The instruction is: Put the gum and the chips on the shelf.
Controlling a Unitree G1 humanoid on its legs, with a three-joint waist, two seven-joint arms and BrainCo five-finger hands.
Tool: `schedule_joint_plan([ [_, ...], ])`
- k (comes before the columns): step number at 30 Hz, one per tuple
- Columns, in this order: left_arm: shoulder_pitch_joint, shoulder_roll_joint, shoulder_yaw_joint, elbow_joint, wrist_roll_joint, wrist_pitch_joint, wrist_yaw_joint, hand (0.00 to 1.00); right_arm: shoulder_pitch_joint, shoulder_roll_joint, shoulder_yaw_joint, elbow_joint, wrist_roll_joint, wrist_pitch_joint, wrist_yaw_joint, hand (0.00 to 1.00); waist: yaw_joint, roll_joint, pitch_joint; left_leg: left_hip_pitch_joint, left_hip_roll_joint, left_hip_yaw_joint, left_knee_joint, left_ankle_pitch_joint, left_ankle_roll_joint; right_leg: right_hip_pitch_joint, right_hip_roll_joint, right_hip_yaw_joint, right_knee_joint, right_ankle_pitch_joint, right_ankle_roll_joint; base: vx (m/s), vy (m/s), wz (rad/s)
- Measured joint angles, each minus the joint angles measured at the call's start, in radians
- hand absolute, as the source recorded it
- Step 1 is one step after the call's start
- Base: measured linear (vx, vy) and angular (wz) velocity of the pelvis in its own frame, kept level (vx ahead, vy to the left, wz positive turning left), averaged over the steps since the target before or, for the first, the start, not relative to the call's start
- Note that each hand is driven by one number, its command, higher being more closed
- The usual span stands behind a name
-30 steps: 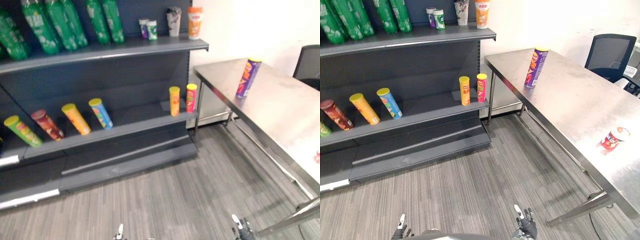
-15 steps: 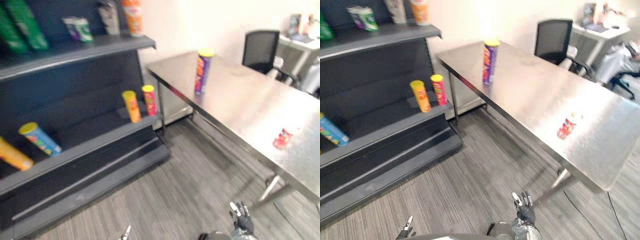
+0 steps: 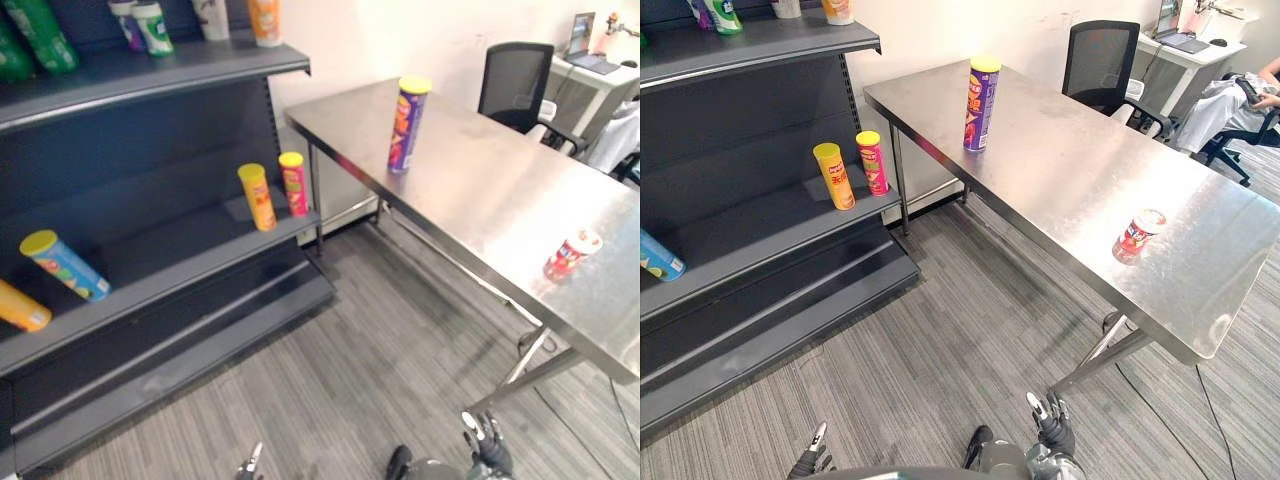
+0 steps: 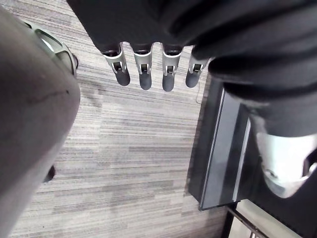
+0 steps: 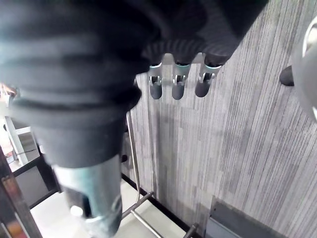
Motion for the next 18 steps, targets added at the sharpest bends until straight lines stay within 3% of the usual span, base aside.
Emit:
schedule_joint_plan([
  [5, -0.016, 0.005, -0.031, 0.007, 0.006, 0.007, -0.003, 0.0, 0.004, -0.002, -0.037, 0.034, 0.001, 0.0, -0.018, 0.0, -0.011, 0.009, 0.005, -0.001, -0.021, 0.03, 0.011, 0.038, -0.014, -0.039, -0.028, 0.013, 0.061, -0.012, -0.009, 0.07, 0.01, -0.21],
  [7, -0.024, 0.002, -0.029, 0.005, 0.023, 0.006, -0.004, 0.0, 0.005, -0.001, -0.045, 0.035, 0.005, 0.002, -0.035, 0.0, -0.019, 0.009, 0.006, 0.006, -0.029, 0.045, 0.026, 0.04, -0.018, -0.063, -0.047, 0.011, 0.112, -0.035, -0.017, 0.07, -0.019, -0.24],
  [9, -0.026, 0.002, -0.018, -0.017, 0.03, 0.006, -0.006, 0.0, 0.009, 0.023, -0.076, 0.032, 0.005, 0.015, -0.056, 0.0, -0.03, -0.007, 0.011, -0.006, -0.019, 0.064, 0.15, 0.04, -0.029, -0.06, -0.066, 0.01, 0.144, -0.094, -0.014, 0.05, -0.097, -0.33],
  [10, -0.028, 0.001, -0.01, -0.023, 0.033, 0.007, -0.008, 0.0, 0.013, 0.026, -0.077, 0.032, 0.005, 0.018, -0.064, 0.0, -0.03, -0.012, 0.005, -0.023, -0.005, 0.067, 0.214, 0.036, -0.035, -0.053, -0.065, 0.013, 0.143, -0.112, -0.013, 0.07, -0.138, -0.46],
  [12, -0.027, -0.019, 0.03, -0.048, 0.033, 0.004, -0.01, 0.0, 0.027, 0.026, -0.08, 0.024, 0.005, 0.021, -0.086, 0.0, -0.03, -0.001, 0.0, -0.108, 0.089, 0.049, 0.476, 0.044, -0.024, -0.022, -0.034, 0.01, 0.12, -0.121, -0.021, 0.08, -0.142, -0.48],
  [13, -0.028, -0.039, 0.056, -0.059, 0.031, -0.001, -0.016, 0.0, 0.028, 0.018, -0.088, 0.021, 0.005, 0.022, -0.095, 0.0, -0.03, 0.025, 0.0, -0.177, 0.158, -0.001, 0.644, 0.084, 0.038, -0.007, -0.001, 0.013, 0.111, -0.127, -0.03, 0.1, -0.139, -0.62],
  [14, -0.027, -0.049, 0.069, -0.059, 0.022, -0.003, -0.023, 0.0, 0.028, 0.014, -0.095, 0.02, 0.004, 0.023, -0.105, 0.0, -0.029, 0.039, -0.003, -0.227, 0.19, -0.052, 0.748, 0.144, 0.094, -0.001, 0.022, 0.027, 0.112, -0.134, -0.041, 0.17, -0.149, -0.89],
  [15, -0.024, -0.06, 0.092, -0.065, 0.02, -0.015, -0.03, 0.0, 0.025, 0.015, -0.105, 0.018, 0.004, 0.026, -0.12, 0.0, -0.027, 0.042, -0.003, -0.282, 0.212, -0.116, 0.85, 0.261, 0.103, 0.017, 0.05, 0.068, 0.106, -0.146, -0.053, 0.24, -0.101, -1.05],
  [16, -0.021, -0.063, 0.103, -0.077, 0.021, -0.019, -0.036, 0.0, 0.024, 0.019, -0.112, 0.009, 0.004, 0.03, -0.133, 0.0, -0.023, 0.043, -0.002, -0.334, 0.218, -0.177, 0.938, 0.246, 0.08, 0.029, 0.077, 0.114, 0.099, -0.156, -0.066, 0.23, -0.074, -0.99],
  [18, -0.024, -0.061, 0.11, -0.078, 0.02, -0.019, -0.044, 0.0, 0.022, 0.022, -0.117, 0.002, 0.004, 0.03, -0.141, 0.0, -0.022, 0.042, -0.002, -0.369, 0.201, -0.201, 0.954, 0.138, 0.076, 0.034, 0.084, 0.155, 0.095, -0.159, -0.07, 0.18, -0.042, -0.77],
])
